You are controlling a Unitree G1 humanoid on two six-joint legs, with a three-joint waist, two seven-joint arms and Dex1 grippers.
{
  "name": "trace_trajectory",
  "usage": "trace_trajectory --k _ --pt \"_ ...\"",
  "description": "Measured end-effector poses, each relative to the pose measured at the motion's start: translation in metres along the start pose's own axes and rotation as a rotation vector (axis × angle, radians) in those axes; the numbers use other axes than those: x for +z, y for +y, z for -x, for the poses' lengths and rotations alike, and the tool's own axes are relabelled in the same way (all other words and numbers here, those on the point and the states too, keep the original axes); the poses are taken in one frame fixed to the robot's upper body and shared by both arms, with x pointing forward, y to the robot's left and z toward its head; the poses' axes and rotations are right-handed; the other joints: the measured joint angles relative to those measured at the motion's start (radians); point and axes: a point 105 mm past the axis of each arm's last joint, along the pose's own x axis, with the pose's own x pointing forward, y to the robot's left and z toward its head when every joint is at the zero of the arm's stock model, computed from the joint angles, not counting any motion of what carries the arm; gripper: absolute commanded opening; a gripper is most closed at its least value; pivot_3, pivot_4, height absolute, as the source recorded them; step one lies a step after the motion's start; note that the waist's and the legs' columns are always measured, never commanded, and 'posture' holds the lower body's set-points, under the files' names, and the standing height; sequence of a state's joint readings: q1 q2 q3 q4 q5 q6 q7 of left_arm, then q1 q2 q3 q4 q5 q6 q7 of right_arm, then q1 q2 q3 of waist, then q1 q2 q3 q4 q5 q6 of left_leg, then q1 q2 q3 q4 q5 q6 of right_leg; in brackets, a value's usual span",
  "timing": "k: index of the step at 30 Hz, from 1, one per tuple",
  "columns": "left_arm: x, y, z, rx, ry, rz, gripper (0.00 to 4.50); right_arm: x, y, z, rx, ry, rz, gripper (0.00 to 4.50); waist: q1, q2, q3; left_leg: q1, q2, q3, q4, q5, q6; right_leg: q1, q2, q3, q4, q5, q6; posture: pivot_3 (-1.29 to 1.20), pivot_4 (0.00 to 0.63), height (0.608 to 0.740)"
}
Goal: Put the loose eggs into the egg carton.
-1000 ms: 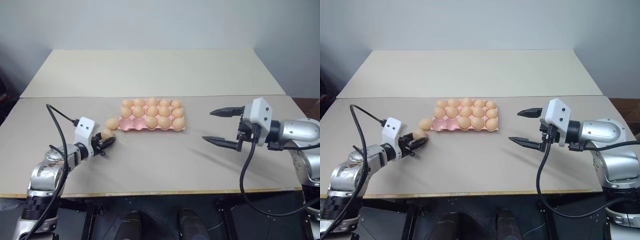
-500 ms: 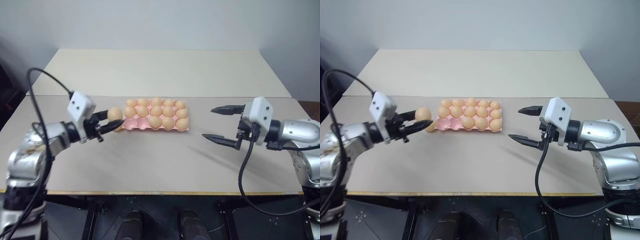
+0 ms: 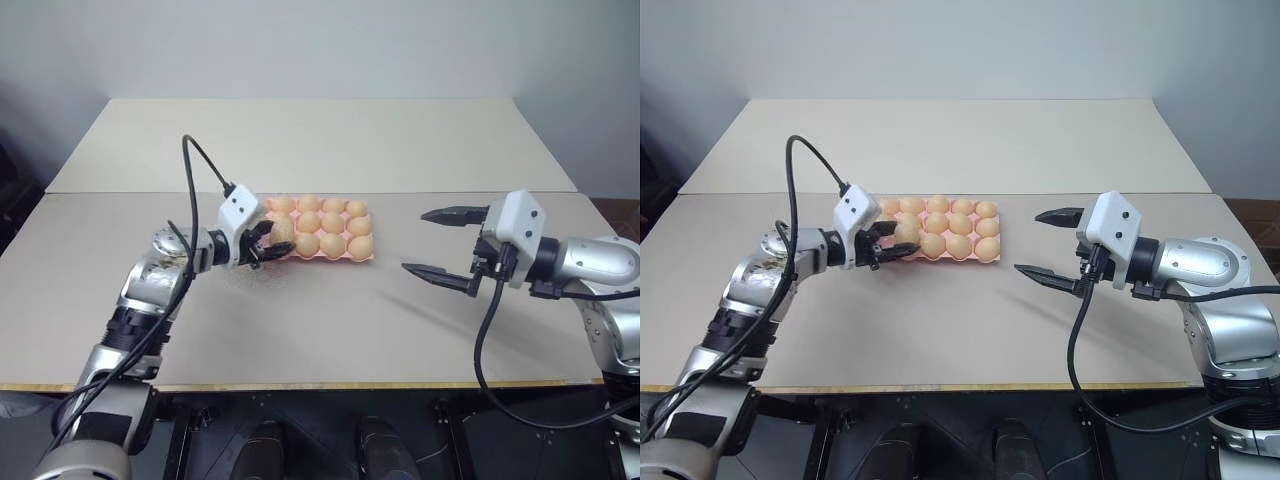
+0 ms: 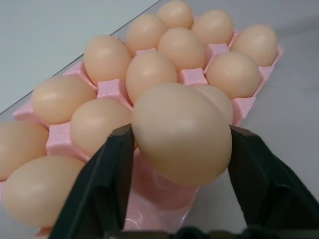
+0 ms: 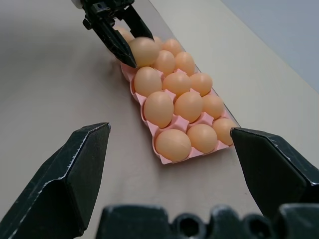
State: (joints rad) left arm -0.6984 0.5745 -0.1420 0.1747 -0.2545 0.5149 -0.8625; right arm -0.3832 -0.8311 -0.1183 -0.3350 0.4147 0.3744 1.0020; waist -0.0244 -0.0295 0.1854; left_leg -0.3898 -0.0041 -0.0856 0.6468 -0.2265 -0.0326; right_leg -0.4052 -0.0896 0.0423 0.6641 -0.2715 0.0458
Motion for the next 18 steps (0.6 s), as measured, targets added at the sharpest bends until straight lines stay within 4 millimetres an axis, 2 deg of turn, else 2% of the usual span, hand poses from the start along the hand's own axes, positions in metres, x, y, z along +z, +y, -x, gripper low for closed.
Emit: trace_trajectory --k 2,8,12,15,18 --pt "0.0 0.002 0.002 0.001 0.002 -0.003 4.45 0.0 0.0 0.0 -0.003 0.0 -0.001 4.5 0.0 0.0 0.0 0.0 0.0 0.0 0.0 0.0 0.0 0.0 0.0 0.0 0.0 0.0 0.0 0.0 0.15 0.74" --pt "0.009 0.015 0.018 0.047 -0.026 -0.037 4.45 -0.001 0.0 0.0 -0.003 0.001 -0.002 4.5 -0.001 0.0 0.0 0.0 0.0 0.0 0.0 0.0 0.0 0.0 0.0 0.0 0.0 0.0 0.0 0.0 0.15 0.74" --pt "0.028 0.03 0.056 0.091 -0.099 -0.096 4.45 0.0 -0.001 0.0 -0.002 -0.001 -0.003 4.5 -0.009 0.0 0.0 0.0 0.001 0.0 0.0 0.0 0.0 0.0 0.0 0.0 0.0 0.0 0.0 0.0 0.15 0.74" --pt "0.018 0.031 0.097 0.086 -0.085 -0.119 4.45 -0.001 -0.001 0.001 -0.001 -0.006 -0.015 4.5 -0.023 0.0 0.0 0.001 0.001 0.0 -0.001 0.0 0.0 -0.001 0.0 0.0 0.0 0.0 0.0 0.0 0.15 0.74" --pt "0.008 0.028 0.127 0.083 -0.081 -0.094 4.45 0.001 0.002 0.001 0.024 -0.026 -0.033 4.5 -0.021 0.0 0.0 0.001 0.001 0.0 -0.001 0.0 0.0 0.0 0.001 0.0 0.0 0.0 0.0 0.0 0.15 0.74"
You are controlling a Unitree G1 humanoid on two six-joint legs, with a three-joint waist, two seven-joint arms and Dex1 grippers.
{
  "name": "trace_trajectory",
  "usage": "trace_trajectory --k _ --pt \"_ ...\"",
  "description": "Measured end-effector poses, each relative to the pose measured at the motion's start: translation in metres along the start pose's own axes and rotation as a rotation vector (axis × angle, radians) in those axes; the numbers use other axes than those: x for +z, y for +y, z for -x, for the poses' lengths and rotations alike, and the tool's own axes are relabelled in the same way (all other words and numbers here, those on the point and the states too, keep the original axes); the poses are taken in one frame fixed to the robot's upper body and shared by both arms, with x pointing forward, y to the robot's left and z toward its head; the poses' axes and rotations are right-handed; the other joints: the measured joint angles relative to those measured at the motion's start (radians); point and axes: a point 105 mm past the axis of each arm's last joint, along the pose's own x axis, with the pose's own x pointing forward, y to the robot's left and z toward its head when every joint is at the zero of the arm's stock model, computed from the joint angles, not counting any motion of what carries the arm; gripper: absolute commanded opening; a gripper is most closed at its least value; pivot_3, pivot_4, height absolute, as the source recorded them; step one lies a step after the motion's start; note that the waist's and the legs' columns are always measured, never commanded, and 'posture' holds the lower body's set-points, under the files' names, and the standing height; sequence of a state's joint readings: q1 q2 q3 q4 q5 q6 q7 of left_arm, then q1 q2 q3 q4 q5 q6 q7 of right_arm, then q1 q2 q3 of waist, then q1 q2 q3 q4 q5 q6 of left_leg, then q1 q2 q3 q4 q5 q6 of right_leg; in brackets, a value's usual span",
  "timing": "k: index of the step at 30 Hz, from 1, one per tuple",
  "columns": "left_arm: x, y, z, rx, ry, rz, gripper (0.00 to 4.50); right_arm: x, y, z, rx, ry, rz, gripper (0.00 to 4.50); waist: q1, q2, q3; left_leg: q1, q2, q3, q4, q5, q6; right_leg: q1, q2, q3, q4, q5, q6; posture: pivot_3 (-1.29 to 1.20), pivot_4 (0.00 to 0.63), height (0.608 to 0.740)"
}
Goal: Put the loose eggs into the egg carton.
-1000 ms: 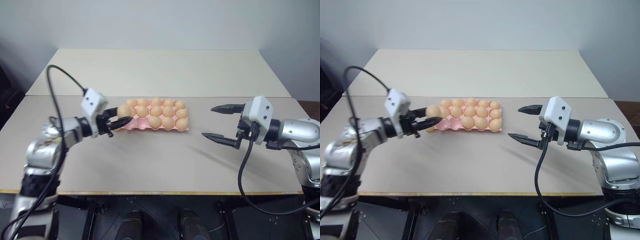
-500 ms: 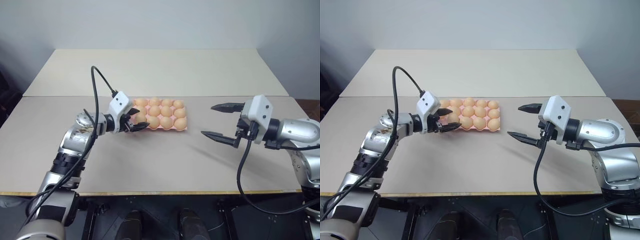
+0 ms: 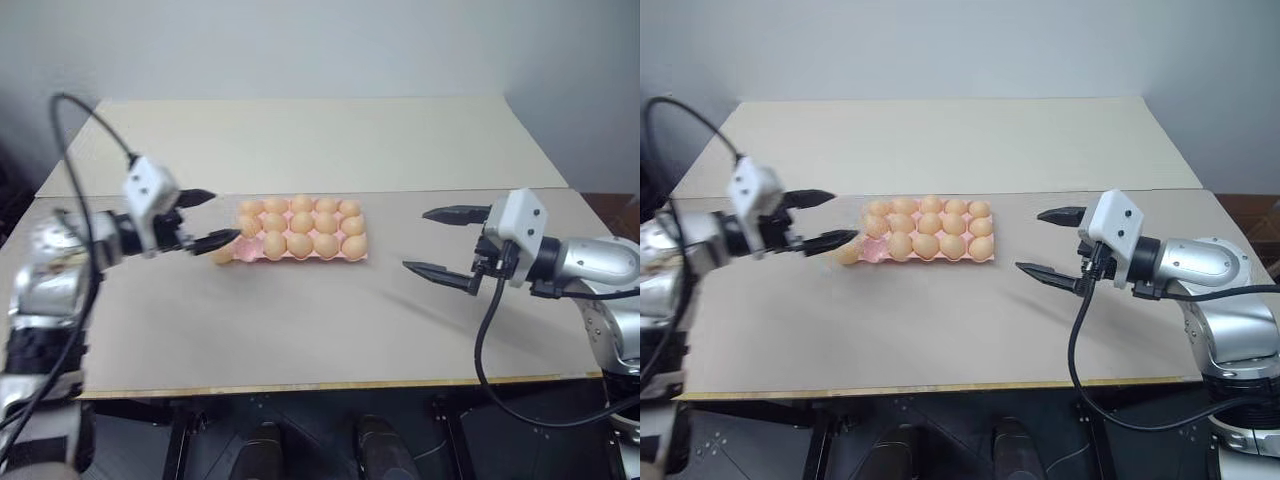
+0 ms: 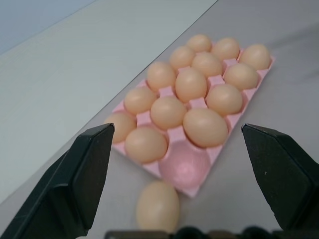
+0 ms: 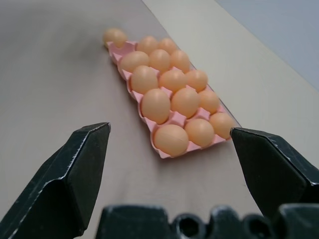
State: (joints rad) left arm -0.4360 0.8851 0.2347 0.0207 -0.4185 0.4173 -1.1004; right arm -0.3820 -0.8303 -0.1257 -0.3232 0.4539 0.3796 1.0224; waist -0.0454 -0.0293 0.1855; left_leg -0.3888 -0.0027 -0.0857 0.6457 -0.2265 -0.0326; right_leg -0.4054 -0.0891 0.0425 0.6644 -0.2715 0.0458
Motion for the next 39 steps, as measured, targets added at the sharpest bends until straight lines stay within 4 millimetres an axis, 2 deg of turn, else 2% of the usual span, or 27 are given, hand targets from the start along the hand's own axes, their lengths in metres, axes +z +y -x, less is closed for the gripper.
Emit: trace_trajectory --k 3,6,9,15,22,25,29,34,39 --pt "-0.002 -0.006 0.032 -0.017 -0.003 0.02 4.45 -0.001 0.003 0.001 0.026 -0.003 -0.012 4.5 0.001 0.0 0.0 0.0 0.0 0.0 0.0 0.0 0.0 0.0 0.0 0.0 -0.001 0.0 0.0 0.0 0.15 0.74" --pt "0.0 -0.014 0.053 -0.025 -0.016 0.065 4.45 -0.002 0.01 0.003 0.074 -0.008 -0.036 4.5 0.009 0.0 0.0 0.0 0.0 0.0 0.0 0.0 0.0 0.0 -0.001 0.0 -0.001 0.0 0.0 0.0 0.15 0.74" --pt "-0.004 -0.023 0.063 -0.02 -0.016 0.104 4.45 -0.007 0.014 0.005 0.089 0.006 -0.052 4.5 0.009 0.0 0.0 0.001 0.0 0.0 0.0 0.0 0.0 0.002 -0.001 0.0 -0.001 0.0 0.0 0.0 0.15 0.74" --pt "-0.007 -0.028 0.061 0.014 -0.027 0.127 4.45 -0.008 0.014 0.006 0.092 0.014 -0.063 4.5 0.007 0.0 0.0 0.001 0.0 0.0 0.0 0.0 0.0 0.001 0.0 0.0 -0.001 0.0 0.0 0.0 0.15 0.74" --pt "-0.032 -0.007 0.024 0.095 0.063 0.144 4.45 -0.003 0.012 0.005 0.098 0.005 -0.048 4.5 0.009 0.0 0.0 0.0 0.0 0.0 0.0 0.0 0.0 0.001 0.0 0.0 -0.001 0.0 0.0 0.0 0.15 0.74" --pt "-0.036 0.0 0.009 0.109 0.06 0.169 4.45 -0.003 0.011 0.005 0.093 0.004 -0.046 4.5 0.009 0.0 0.0 0.0 0.0 0.0 0.0 0.0 0.0 0.0 0.0 0.0 -0.001 0.0 0.0 0.0 0.15 0.74" --pt "-0.047 0.009 -0.025 0.151 0.058 0.195 4.45 -0.002 0.012 0.004 0.084 0.003 -0.041 4.5 0.01 0.0 0.0 0.0 -0.001 0.0 0.001 0.0 0.0 0.001 0.0 0.0 0.0 0.0 0.0 0.0 0.15 0.74" --pt "-0.063 0.019 -0.056 0.202 0.085 0.216 4.45 -0.002 0.012 0.004 0.07 0.003 -0.04 4.5 0.008 -0.001 0.0 -0.001 -0.001 0.0 0.001 0.0 0.0 0.0 0.0 0.0 0.0 0.0 0.0 0.0 0.15 0.74" --pt "-0.077 0.021 -0.066 0.226 0.097 0.233 4.45 -0.003 0.015 0.005 0.063 0.007 -0.04 4.5 0.005 -0.001 0.0 -0.001 -0.001 0.0 0.001 0.0 0.0 0.0 0.0 0.0 0.0 0.0 0.0 0.0 0.15 0.74"
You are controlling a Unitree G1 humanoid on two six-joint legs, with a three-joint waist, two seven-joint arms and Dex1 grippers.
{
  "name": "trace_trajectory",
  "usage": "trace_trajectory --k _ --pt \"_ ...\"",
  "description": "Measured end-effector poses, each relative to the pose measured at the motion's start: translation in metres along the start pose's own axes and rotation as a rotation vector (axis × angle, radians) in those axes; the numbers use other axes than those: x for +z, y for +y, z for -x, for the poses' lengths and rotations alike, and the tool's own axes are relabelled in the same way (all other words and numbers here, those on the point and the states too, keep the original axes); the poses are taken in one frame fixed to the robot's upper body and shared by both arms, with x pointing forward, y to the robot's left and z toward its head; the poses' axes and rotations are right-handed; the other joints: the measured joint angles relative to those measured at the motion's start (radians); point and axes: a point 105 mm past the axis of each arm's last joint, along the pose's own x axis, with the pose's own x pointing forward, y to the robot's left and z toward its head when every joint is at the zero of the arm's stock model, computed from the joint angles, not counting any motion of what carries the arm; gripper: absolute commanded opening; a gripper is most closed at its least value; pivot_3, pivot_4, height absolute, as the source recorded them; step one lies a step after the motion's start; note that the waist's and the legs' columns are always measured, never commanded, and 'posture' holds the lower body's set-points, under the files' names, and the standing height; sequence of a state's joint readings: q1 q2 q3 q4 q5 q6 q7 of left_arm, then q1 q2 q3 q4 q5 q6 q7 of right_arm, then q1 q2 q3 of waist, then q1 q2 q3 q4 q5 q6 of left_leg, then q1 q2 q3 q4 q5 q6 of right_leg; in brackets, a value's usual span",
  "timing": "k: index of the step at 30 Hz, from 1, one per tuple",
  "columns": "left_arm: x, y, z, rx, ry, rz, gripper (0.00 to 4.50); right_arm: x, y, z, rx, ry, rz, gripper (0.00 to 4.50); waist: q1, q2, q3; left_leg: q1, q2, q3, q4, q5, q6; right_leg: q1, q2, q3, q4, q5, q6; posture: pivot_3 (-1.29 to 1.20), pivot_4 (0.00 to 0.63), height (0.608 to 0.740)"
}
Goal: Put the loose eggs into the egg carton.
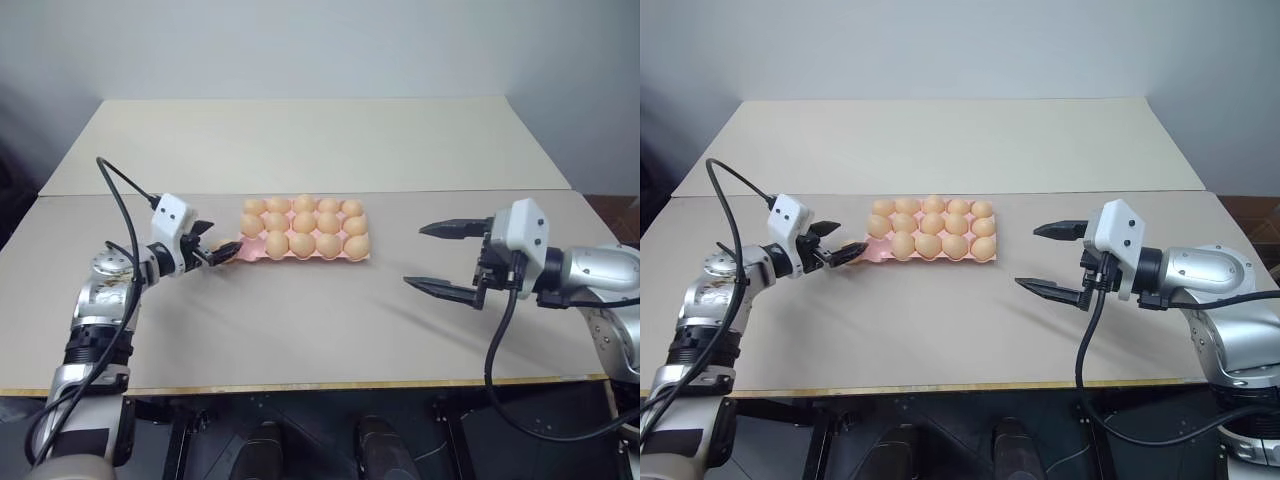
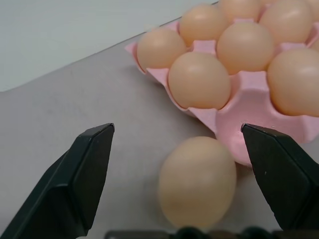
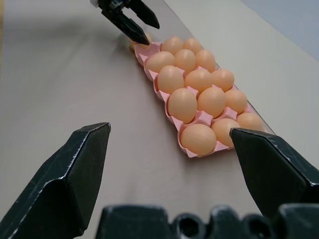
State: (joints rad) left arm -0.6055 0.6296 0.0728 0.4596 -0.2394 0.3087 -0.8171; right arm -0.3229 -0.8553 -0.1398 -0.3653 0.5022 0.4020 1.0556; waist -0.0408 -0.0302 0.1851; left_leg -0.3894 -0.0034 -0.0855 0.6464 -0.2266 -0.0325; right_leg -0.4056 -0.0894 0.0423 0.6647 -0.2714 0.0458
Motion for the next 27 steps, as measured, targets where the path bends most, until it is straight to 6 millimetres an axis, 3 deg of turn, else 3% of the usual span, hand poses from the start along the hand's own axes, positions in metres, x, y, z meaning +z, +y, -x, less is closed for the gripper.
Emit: trace_trajectory --k 23,27 --pt "-0.024 0.008 0.004 0.047 0.084 0.019 4.45 0.001 -0.001 0.0 -0.014 0.003 0.014 4.5 0.001 0.0 0.0 0.0 0.0 0.0 0.001 0.0 0.0 0.001 0.0 0.0 0.0 0.0 0.0 0.0 0.15 0.74" --pt "-0.026 0.007 0.003 0.047 0.097 0.015 3.5 0.001 -0.002 0.0 -0.015 0.004 0.015 4.5 0.001 0.0 0.0 0.0 0.0 0.0 0.0 0.0 0.0 0.001 0.0 0.0 0.0 0.0 0.0 0.0 0.15 0.74"
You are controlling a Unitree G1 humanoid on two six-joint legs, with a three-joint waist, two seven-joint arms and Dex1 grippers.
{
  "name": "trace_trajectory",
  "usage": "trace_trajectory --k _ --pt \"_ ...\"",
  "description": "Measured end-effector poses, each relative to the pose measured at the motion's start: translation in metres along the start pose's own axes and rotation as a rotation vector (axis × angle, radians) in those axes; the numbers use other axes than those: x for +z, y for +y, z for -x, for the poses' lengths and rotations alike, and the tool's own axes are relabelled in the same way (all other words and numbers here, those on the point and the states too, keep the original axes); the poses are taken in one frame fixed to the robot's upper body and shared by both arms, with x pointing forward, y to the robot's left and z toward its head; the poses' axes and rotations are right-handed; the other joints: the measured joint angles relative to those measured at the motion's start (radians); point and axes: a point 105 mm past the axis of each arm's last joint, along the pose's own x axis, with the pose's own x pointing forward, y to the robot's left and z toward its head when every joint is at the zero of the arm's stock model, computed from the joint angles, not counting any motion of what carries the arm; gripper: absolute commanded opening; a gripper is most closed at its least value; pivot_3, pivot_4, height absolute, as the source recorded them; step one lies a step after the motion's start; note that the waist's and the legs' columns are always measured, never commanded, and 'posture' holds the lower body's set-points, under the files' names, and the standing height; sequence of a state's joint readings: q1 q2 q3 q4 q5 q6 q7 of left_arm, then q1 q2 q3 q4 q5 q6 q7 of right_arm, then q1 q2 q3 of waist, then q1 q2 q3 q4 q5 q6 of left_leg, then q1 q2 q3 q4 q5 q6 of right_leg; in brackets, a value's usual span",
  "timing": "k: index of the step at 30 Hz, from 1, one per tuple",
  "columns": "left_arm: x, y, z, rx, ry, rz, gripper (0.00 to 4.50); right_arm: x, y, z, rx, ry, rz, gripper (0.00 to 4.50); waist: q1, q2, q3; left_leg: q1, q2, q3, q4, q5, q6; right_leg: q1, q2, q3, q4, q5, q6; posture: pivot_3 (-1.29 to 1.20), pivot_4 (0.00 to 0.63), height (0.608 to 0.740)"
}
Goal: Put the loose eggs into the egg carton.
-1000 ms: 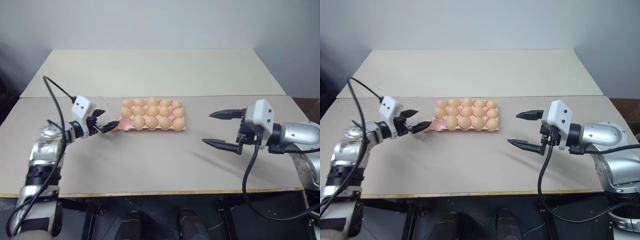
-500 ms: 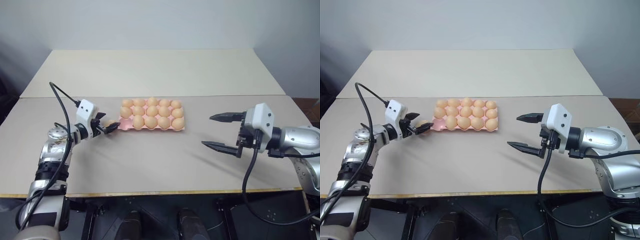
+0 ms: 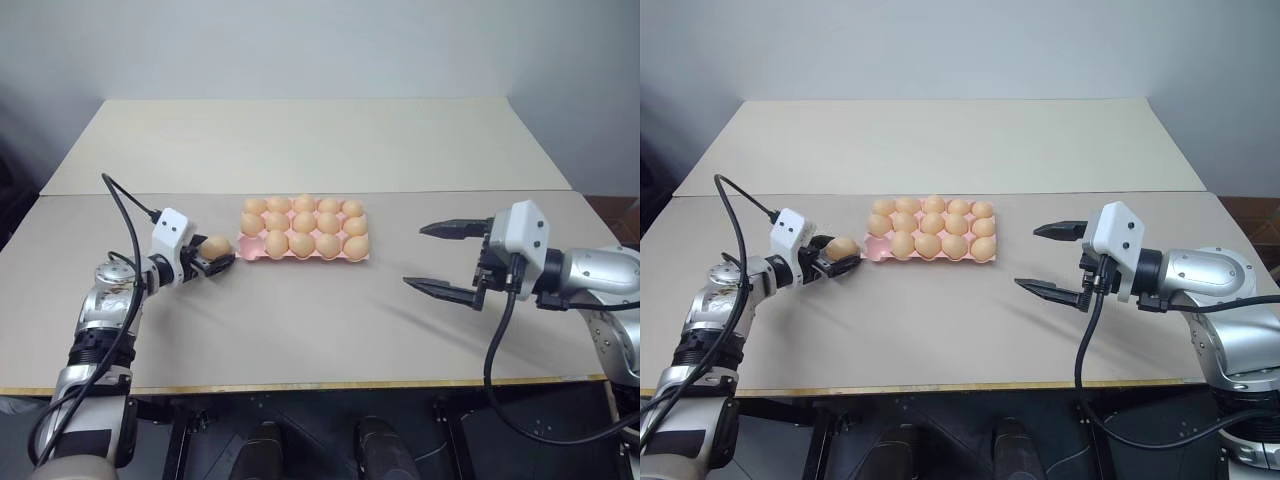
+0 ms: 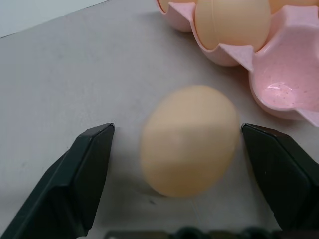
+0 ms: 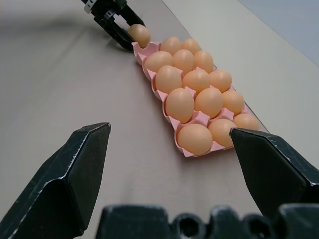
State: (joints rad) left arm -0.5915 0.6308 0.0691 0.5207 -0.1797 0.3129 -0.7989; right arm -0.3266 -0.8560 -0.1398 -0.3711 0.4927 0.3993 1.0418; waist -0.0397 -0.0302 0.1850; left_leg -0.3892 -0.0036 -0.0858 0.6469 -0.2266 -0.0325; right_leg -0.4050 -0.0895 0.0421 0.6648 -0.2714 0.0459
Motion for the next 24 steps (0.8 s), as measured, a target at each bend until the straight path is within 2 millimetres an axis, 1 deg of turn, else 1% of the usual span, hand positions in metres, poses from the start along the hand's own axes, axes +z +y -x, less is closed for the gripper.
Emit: trace_trajectory --k 4,5,11,16,18,21,23,24 --pt "-0.001 0.0 0.0 0.002 0.006 0.0 2.14 0.0 0.0 0.0 -0.003 0.001 0.001 4.5 0.0 0.0 0.0 0.0 0.0 0.0 0.0 0.0 0.0 0.0 0.0 0.0 0.0 0.0 0.0 0.0 0.15 0.74" --pt "-0.001 0.0 0.0 0.001 0.006 0.0 1.92 0.0 0.0 0.0 -0.004 0.001 0.001 4.5 0.0 0.0 0.0 0.0 0.0 0.0 0.0 0.0 0.0 0.0 0.0 0.0 0.0 0.0 0.0 0.0 0.15 0.74" --pt "-0.001 0.002 0.002 0.005 0.007 0.01 1.92 0.0 -0.002 0.0 -0.015 0.003 0.003 4.5 -0.001 0.0 0.0 0.0 0.0 0.0 0.0 0.0 0.0 0.0 0.0 0.0 0.0 0.0 0.0 0.0 0.15 0.74" --pt "0.006 0.005 0.02 0.015 -0.018 -0.024 1.92 -0.001 -0.002 -0.001 -0.021 0.002 0.001 4.5 -0.003 0.0 0.0 0.0 0.0 0.0 0.0 0.0 0.0 -0.001 0.0 0.0 0.0 0.0 0.0 0.0 0.15 0.74" --pt "0.016 0.003 0.029 -0.002 -0.063 -0.037 1.92 -0.001 -0.002 -0.001 -0.021 0.002 0.0 4.5 -0.002 0.0 0.0 0.0 0.0 0.0 0.0 0.0 0.0 0.0 0.0 0.0 0.0 0.0 0.0 0.0 0.15 0.74" --pt "0.04 -0.003 0.039 -0.033 -0.145 -0.055 1.92 -0.001 -0.002 -0.002 -0.02 0.001 -0.001 4.5 0.002 0.0 0.0 0.0 0.0 0.0 0.0 0.0 0.0 0.0 0.0 0.0 0.0 0.0 0.0 0.0 0.15 0.74" --pt "0.054 -0.013 0.041 -0.082 -0.186 -0.073 1.92 -0.001 -0.002 -0.002 -0.019 -0.001 -0.001 4.5 0.005 0.0 0.0 0.0 0.0 0.0 0.0 0.0 0.0 0.0 -0.001 0.0 0.0 0.0 0.0 0.0 0.15 0.74" --pt "0.057 -0.018 0.041 -0.104 -0.196 -0.083 1.92 -0.001 -0.001 -0.002 -0.017 -0.001 0.0 4.5 0.005 0.0 0.0 0.0 0.0 0.0 0.0 0.0 0.0 0.0 -0.001 0.0 -0.001 0.0 0.0 0.0 0.15 0.74"
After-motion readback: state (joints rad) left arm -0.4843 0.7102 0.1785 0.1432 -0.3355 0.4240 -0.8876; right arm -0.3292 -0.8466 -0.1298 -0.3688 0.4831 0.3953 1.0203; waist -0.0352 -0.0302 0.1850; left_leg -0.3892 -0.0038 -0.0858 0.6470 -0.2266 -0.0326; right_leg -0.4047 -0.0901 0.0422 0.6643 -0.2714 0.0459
